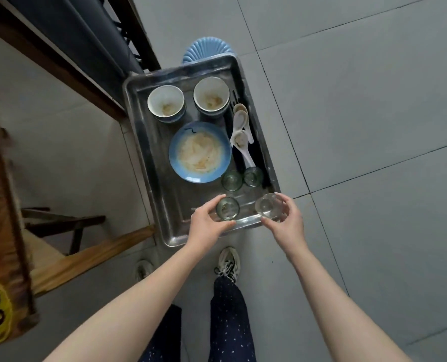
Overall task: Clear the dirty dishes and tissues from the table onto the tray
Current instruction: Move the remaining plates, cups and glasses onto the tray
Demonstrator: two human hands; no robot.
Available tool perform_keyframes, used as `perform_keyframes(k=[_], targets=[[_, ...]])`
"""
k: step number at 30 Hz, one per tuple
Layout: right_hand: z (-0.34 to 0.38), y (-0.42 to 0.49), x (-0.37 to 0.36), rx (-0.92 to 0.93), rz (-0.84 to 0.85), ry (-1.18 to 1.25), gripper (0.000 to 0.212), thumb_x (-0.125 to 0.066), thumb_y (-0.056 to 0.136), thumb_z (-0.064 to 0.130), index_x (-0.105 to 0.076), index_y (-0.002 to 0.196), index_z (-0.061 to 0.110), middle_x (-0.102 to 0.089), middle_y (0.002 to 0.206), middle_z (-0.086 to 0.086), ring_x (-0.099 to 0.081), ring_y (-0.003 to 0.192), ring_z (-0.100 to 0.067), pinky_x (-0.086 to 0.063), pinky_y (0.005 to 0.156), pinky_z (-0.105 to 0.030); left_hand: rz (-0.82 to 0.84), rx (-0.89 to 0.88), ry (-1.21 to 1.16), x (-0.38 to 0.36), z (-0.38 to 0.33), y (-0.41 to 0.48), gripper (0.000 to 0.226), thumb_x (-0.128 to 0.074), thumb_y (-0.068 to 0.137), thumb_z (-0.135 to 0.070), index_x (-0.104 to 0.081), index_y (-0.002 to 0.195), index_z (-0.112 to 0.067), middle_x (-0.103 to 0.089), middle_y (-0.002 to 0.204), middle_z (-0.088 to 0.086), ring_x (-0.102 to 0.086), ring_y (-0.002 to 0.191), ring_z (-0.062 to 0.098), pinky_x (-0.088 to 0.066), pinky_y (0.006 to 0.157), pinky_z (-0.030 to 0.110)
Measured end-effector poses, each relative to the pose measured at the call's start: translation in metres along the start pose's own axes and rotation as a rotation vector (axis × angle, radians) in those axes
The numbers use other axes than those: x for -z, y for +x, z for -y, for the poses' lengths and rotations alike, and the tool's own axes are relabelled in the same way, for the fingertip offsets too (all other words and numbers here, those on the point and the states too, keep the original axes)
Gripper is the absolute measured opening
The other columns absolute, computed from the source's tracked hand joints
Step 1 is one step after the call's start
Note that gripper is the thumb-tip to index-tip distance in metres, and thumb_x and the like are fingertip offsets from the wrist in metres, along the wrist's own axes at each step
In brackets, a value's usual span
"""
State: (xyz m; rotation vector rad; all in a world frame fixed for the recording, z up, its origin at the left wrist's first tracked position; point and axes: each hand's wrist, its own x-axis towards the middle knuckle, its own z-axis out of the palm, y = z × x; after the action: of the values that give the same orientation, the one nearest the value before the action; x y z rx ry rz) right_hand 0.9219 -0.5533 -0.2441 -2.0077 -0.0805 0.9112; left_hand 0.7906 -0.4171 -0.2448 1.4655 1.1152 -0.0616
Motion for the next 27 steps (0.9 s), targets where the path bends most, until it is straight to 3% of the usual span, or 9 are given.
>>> perform_keyframes(k=[2,4,8,14,17,19,22,27], targets=[[-0.009,0.010,-0.006,0.038,0.028,-0.043,0.061,-0.075,0.069,-0.008,-0.054,0.117,0.023,-0.062,0.117,0.002,-0.059,0.107,-0.015,-0.049,0.096,-0.037,-0.029,0.002,-0.004,-0.008,0.009,0.006,0.066,-0.085,0.065,-0.009,-0.061,0.123,-0.030,-0.061,0.102,-0.029,-0.056,0.097,-0.018,-0.038,0.078,-0.003],[-0.017,0.021,-0.012,0.055,0.044,-0.062,0.062,-0.075,0.068,-0.009,-0.054,0.117,0.023,-0.062,0.116,0.002,-0.059,0.108,-0.015,-0.048,0.098,-0.037,-0.048,-0.008,-0.020,-0.015,0.016,0.011,0.066,-0.084,0.065,-0.006,-0.062,0.123,-0.028,-0.058,0.098,-0.034,-0.052,0.092,-0.027,-0.035,0.073,-0.006],[-0.032,0.039,-0.015,0.063,0.040,-0.079,0.066,-0.076,0.067,-0.010,-0.055,0.118,0.026,-0.063,0.112,0.007,-0.061,0.104,-0.011,-0.050,0.095,-0.033,-0.076,0.014,-0.079,-0.028,0.027,0.021,0.066,-0.084,0.064,-0.003,-0.063,0.122,-0.024,-0.064,0.098,-0.031,-0.061,0.093,-0.015,-0.043,0.077,0.001],[-0.046,0.048,-0.017,0.113,0.097,-0.110,0.068,-0.076,0.066,-0.008,-0.054,0.119,0.028,-0.062,0.110,0.014,-0.060,0.105,-0.003,-0.045,0.087,-0.011,-0.102,0.027,-0.135,-0.046,0.033,0.029,0.073,-0.085,0.063,-0.006,-0.059,0.128,-0.025,-0.067,0.105,-0.022,-0.063,0.098,-0.006,-0.051,0.088,0.019],[-0.052,0.048,-0.017,0.108,0.104,-0.116,0.070,-0.076,0.069,-0.006,-0.051,0.125,0.028,-0.061,0.118,0.009,-0.057,0.112,-0.004,-0.043,0.096,-0.019,-0.082,0.036,-0.128,-0.049,0.033,0.029,0.078,-0.087,0.063,-0.010,-0.054,0.134,-0.023,-0.063,0.110,-0.023,-0.058,0.097,-0.016,-0.048,0.088,0.012],[-0.052,0.046,-0.014,0.080,0.103,-0.104,0.070,-0.074,0.072,-0.006,-0.049,0.131,0.022,-0.058,0.126,0.005,-0.055,0.118,-0.006,-0.042,0.102,-0.025,-0.062,0.045,-0.118,-0.047,0.033,0.026,0.083,-0.086,0.065,-0.011,-0.049,0.138,-0.022,-0.059,0.119,-0.019,-0.057,0.102,-0.012,-0.045,0.086,0.006],[-0.048,0.038,-0.006,0.029,0.071,-0.083,0.070,-0.072,0.074,-0.007,-0.047,0.135,0.017,-0.054,0.132,-0.001,-0.054,0.120,-0.013,-0.043,0.103,-0.030,-0.055,0.057,-0.073,-0.040,0.033,0.018,0.085,-0.085,0.068,-0.013,-0.043,0.142,-0.026,-0.050,0.135,-0.015,-0.053,0.115,0.003,-0.044,0.095,0.017],[-0.024,0.006,0.009,0.030,0.026,-0.117,0.060,-0.065,0.077,-0.010,-0.053,0.127,0.020,-0.059,0.121,0.003,-0.057,0.110,-0.011,-0.046,0.095,-0.025,-0.096,0.065,-0.036,-0.016,0.023,-0.008,0.078,-0.081,0.073,-0.016,-0.044,0.140,-0.030,-0.048,0.138,-0.010,-0.052,0.116,0.007,-0.041,0.095,0.022]])
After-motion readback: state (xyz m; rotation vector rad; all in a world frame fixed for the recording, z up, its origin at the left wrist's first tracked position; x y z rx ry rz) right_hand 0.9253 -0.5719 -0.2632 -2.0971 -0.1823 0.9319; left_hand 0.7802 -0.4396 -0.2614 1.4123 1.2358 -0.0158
